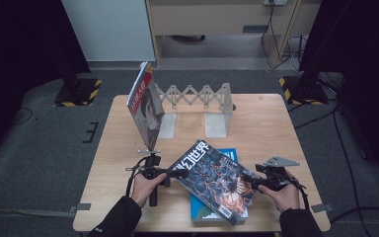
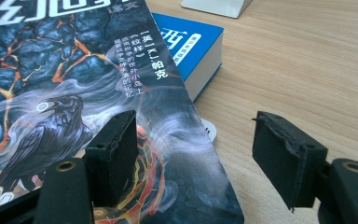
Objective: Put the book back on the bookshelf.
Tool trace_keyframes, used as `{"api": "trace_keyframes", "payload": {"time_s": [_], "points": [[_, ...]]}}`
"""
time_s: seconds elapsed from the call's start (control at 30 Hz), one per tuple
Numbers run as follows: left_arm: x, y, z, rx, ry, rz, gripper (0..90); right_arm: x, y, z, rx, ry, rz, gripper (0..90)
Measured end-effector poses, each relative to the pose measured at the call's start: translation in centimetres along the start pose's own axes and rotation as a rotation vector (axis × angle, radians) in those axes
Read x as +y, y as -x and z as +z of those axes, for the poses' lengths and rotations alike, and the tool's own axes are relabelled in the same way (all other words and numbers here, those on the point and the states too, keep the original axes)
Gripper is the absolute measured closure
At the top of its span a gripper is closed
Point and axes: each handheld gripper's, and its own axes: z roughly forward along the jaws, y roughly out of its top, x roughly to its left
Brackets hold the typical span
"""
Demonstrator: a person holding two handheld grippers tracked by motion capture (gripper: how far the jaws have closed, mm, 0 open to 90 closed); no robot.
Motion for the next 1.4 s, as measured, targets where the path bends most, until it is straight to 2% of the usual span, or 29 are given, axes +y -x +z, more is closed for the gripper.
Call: {"api": "trace_keyframes", "payload": {"time_s": [0.17,0.33,0.47,0.6,0.83,1.07,1.3,1.4], "points": [[0.4,1.5,-0.5,-0.021,0.021,0.026,67.7,-0.1,0.1,0.0,0.002,-0.001,0.001,30.9],[1.0,3.3,-0.8,-0.002,0.039,0.035,71.1,0.0,0.2,-0.1,0.004,-0.001,0.011,30.8],[1.4,4.5,-1.1,0.013,0.055,0.028,73.5,-0.1,0.6,-0.3,-0.015,0.005,0.006,30.8],[1.8,5.5,-1.8,0.029,0.075,0.022,75.5,-0.1,1.3,-0.8,-0.042,0.020,0.023,30.4],[3.3,6.8,-3.6,0.029,0.120,0.017,79.8,-0.4,2.2,-1.0,-0.074,0.009,0.034,29.8],[4.8,8.3,-4.6,0.045,0.120,0.054,81.5,-0.5,2.8,-1.2,-0.098,-0.001,0.033,29.9],[5.9,9.7,-5.7,0.035,0.162,0.087,81.7,-0.7,3.5,-1.4,-0.122,-0.001,0.044,30.0],[6.6,10.8,-6.5,0.057,0.178,0.124,81.8,-0.8,3.9,-1.5,-0.138,-0.007,0.043,30.1]]}}
